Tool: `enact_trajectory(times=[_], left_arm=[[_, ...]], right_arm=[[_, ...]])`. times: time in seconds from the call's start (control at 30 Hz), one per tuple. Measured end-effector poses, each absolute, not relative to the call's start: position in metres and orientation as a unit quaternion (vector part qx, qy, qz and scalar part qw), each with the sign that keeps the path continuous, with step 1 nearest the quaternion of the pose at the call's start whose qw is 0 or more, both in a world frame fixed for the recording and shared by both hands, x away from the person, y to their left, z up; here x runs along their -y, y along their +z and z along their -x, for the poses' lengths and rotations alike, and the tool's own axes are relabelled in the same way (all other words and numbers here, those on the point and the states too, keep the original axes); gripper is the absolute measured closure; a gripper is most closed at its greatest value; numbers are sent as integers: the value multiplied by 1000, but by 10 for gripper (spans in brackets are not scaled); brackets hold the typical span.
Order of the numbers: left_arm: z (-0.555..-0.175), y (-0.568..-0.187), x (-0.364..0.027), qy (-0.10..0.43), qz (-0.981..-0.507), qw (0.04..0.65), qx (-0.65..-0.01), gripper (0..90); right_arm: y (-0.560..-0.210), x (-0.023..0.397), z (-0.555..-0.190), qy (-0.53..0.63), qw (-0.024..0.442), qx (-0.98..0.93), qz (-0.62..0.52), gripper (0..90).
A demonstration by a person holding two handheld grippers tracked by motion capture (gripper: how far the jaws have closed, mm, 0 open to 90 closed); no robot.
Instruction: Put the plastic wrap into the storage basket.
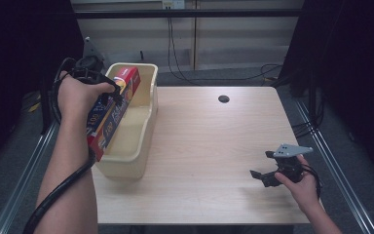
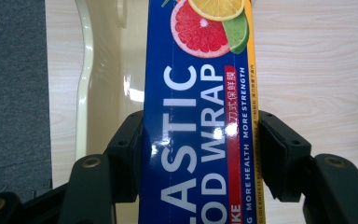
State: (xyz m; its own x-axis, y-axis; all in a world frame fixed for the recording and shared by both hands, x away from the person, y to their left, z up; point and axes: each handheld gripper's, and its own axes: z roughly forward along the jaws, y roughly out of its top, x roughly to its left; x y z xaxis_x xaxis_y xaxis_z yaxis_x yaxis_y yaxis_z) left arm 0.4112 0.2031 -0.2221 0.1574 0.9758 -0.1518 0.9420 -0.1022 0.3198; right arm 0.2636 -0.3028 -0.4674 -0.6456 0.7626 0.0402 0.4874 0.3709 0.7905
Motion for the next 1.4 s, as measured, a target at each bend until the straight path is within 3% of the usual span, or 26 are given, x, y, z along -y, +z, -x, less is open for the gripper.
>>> enact_trajectory(times=[1.4], left_arm=[[-414,-267,-208,26,-725,160,-669,408]], right_arm=[[-467,299,-264,407,167,-813,-381,28]])
